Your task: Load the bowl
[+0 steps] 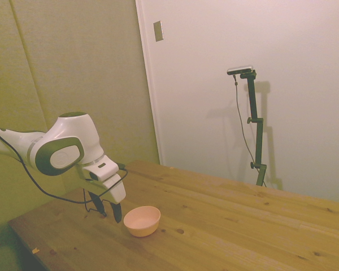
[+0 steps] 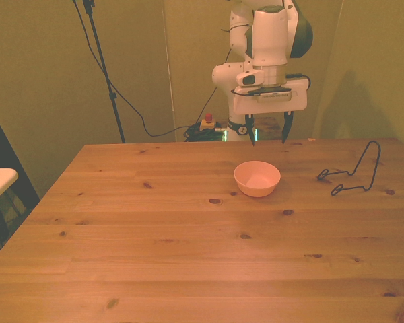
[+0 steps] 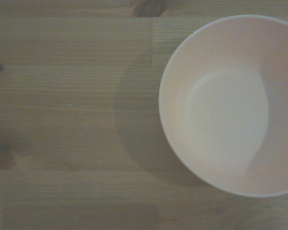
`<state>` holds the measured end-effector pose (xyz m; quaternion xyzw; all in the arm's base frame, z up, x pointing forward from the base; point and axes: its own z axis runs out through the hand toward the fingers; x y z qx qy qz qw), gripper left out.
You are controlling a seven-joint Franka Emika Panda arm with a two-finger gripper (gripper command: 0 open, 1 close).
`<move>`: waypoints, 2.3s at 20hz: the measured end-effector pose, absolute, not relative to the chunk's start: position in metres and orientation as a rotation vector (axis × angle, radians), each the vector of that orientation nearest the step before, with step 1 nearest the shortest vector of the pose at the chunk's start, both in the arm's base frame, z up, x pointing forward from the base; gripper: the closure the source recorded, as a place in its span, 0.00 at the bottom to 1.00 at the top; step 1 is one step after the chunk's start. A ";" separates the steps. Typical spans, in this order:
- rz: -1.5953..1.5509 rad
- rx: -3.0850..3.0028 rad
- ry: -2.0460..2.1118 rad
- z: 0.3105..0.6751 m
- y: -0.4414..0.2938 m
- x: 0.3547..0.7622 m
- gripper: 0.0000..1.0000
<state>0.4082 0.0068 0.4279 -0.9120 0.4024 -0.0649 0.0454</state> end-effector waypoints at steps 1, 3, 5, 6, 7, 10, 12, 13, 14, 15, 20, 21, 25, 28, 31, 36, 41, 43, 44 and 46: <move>-0.198 -2.786 1.227 0.428 0.007 0.408 0.00; -0.203 -2.790 1.206 0.430 0.007 0.412 0.00; -0.238 -2.794 1.189 0.442 0.008 0.424 0.00; -0.249 -2.791 1.184 0.447 0.008 0.431 0.00; -0.259 -2.790 1.177 0.450 0.009 0.441 0.00; -0.261 -2.811 1.177 0.446 0.014 0.465 0.00; -0.248 -2.819 1.189 0.435 0.019 0.477 0.00; -0.239 -2.827 1.197 0.428 0.021 0.481 0.00; -0.231 -2.831 1.201 0.421 0.024 0.485 0.00; -0.225 -2.833 1.211 0.414 0.028 0.489 0.00; -0.212 -2.840 1.264 0.388 0.039 0.510 0.00; -0.207 -2.841 1.274 0.384 0.040 0.514 0.00; -0.182 -2.841 1.289 0.375 0.040 0.518 1.00; -0.177 -2.842 1.292 0.374 0.039 0.517 1.00; -0.173 -2.841 1.298 0.373 0.037 0.517 1.00; -0.164 -2.841 1.303 0.371 0.035 0.517 1.00; -0.158 -2.840 1.308 0.369 0.033 0.517 1.00; -0.157 -2.838 1.311 0.369 0.031 0.517 1.00; -0.156 -2.837 1.312 0.369 0.030 0.517 1.00; -0.152 -2.834 1.307 0.369 0.028 0.517 1.00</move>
